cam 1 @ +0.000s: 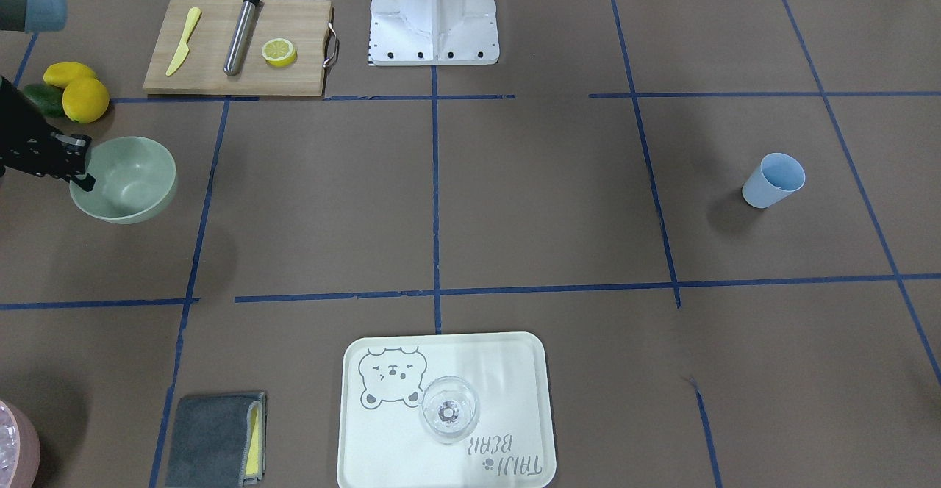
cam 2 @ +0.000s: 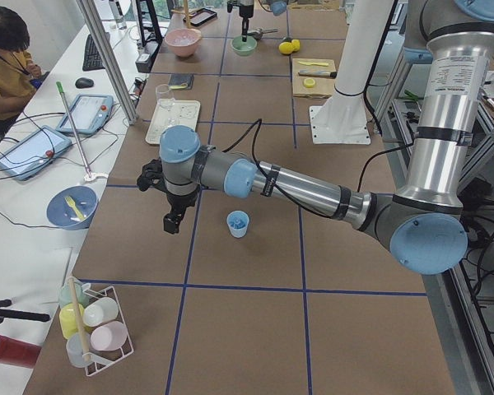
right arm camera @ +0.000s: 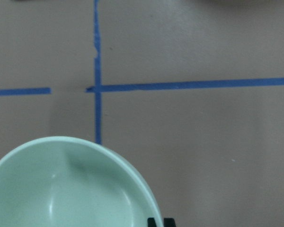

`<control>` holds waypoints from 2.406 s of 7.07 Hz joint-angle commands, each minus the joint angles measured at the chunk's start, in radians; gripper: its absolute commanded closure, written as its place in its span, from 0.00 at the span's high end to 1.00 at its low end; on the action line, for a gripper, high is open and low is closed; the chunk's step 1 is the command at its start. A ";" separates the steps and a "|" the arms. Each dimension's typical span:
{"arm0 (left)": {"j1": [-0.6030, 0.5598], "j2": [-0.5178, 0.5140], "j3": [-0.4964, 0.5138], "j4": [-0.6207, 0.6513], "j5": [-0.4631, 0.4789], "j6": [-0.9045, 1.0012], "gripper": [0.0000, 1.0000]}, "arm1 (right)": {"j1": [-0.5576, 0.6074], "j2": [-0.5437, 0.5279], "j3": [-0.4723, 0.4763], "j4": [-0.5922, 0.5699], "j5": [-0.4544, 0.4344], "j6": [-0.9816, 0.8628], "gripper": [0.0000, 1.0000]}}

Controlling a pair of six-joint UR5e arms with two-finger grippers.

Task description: Pour ice into bowl

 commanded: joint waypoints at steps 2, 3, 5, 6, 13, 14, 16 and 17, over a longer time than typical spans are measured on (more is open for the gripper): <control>0.007 0.010 0.002 -0.059 -0.006 0.000 1.00 | -0.291 0.442 -0.050 -0.186 -0.152 0.369 0.00; 0.068 0.010 0.000 -0.114 -0.007 -0.002 1.00 | -0.353 0.534 -0.115 -0.179 -0.176 0.449 0.00; 0.130 0.001 -0.004 -0.247 0.008 -0.007 1.00 | -0.460 0.712 -0.295 -0.170 -0.312 0.525 0.00; 0.135 0.007 -0.011 -0.252 0.008 -0.087 1.00 | -0.500 0.765 -0.388 -0.115 -0.349 0.571 0.00; 0.769 0.522 -0.146 -1.094 0.806 -1.044 0.99 | -0.601 0.822 -0.529 0.025 -0.454 0.768 0.41; 0.835 0.558 -0.146 -1.117 0.882 -1.112 0.99 | -0.604 0.825 -0.529 0.022 -0.454 0.776 0.89; 0.984 0.627 -0.143 -1.162 1.044 -1.218 0.99 | -0.601 0.825 -0.517 0.025 -0.449 0.778 1.00; 1.009 0.642 -0.140 -1.211 1.088 -1.240 0.99 | -0.581 0.825 -0.488 0.018 -0.446 0.778 1.00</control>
